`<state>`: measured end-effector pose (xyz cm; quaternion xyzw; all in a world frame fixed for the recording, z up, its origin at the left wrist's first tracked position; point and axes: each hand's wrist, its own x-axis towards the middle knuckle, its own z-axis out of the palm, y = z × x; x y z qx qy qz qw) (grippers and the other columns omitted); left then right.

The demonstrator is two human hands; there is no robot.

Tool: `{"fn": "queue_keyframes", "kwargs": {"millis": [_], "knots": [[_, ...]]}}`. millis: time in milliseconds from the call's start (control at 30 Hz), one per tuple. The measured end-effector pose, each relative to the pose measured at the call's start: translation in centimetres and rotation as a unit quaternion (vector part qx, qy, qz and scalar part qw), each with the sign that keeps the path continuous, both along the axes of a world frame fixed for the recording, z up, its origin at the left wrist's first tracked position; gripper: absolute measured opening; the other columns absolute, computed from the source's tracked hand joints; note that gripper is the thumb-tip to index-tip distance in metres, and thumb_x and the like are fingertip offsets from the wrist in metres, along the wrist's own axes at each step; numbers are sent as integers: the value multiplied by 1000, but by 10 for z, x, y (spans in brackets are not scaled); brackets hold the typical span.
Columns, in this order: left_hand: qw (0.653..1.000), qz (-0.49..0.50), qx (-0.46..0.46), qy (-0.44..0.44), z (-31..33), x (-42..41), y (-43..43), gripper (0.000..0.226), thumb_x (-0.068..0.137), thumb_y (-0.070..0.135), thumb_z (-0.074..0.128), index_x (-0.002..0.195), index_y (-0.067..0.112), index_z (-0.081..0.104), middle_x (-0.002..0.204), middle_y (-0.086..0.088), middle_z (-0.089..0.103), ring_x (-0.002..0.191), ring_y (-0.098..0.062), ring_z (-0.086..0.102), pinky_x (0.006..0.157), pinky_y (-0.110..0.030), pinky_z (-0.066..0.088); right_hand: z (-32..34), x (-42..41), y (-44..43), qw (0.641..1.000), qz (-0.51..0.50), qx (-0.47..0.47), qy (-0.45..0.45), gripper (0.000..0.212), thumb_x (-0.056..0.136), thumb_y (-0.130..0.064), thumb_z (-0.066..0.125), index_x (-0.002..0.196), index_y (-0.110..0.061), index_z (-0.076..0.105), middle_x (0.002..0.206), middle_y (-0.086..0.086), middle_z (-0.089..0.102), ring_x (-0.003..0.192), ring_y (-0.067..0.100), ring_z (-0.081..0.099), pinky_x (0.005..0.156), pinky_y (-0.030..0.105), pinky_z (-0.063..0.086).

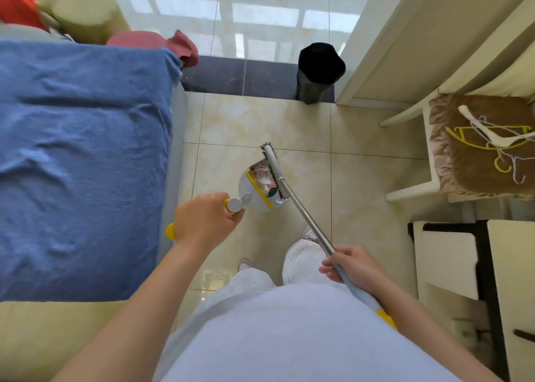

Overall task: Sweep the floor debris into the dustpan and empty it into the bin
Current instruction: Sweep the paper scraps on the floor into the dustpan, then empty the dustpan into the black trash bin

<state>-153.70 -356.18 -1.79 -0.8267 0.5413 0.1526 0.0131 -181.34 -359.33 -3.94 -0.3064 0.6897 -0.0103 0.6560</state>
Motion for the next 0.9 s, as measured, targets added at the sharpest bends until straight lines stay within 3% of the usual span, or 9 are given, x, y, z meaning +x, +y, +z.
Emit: {"fn": "queue_keyframes", "kwargs": {"millis": [167, 300, 433, 533, 633, 900], "knots": [[999, -15, -37, -34, 10, -1, -38, 45, 85, 55, 56, 59, 18, 52, 49, 5, 48, 45, -22, 49, 44, -18, 29, -2, -4, -25, 999, -3, -32, -1, 21, 83, 11, 44, 67, -2, 48, 66, 13, 44, 45, 15, 43, 37, 18, 33], [995, -10, -79, -53, 20, -14, -83, 49, 81, 48, 66, 50, 19, 43, 42, 6, 40, 37, -22, 40, 43, -15, 24, 0, -17, -70, 999, -35, -28, -9, 22, 86, 11, 41, 71, -4, 45, 60, 10, 43, 42, 14, 40, 35, 16, 30], [992, 25, -113, -51, 32, -32, -123, 52, 80, 46, 69, 47, 18, 39, 38, 5, 41, 31, -21, 38, 41, -12, 22, 15, -43, -138, 999, -49, -16, -18, 30, 87, 14, 38, 63, -3, 43, 56, 9, 41, 25, 9, 36, 34, 11, 27], [988, 22, -140, -62, 44, -55, -158, 51, 78, 51, 59, 45, 19, 36, 36, 6, 37, 28, -21, 37, 43, -10, 21, 22, -66, -185, 998, -47, -24, -18, 32, 86, 13, 39, 58, -2, 42, 57, 11, 42, 32, 14, 38, 35, 11, 29], [984, 38, -156, -72, 55, -71, -189, 55, 80, 49, 68, 46, 19, 36, 36, 6, 37, 29, -22, 37, 42, -10, 21, 31, -81, -224, 998, -47, -38, -25, 31, 85, 12, 41, 56, -1, 44, 56, 11, 43, 44, 17, 39, 35, 14, 31], [974, 62, -197, -91, 75, -66, -249, 54, 80, 50, 69, 48, 16, 41, 39, 0, 43, 33, -25, 42, 41, -18, 32, 52, -95, -279, 988, -123, -54, -79, 28, 86, 9, 42, 60, 2, 49, 52, 10, 43, 33, 12, 39, 32, 14, 33]]}}
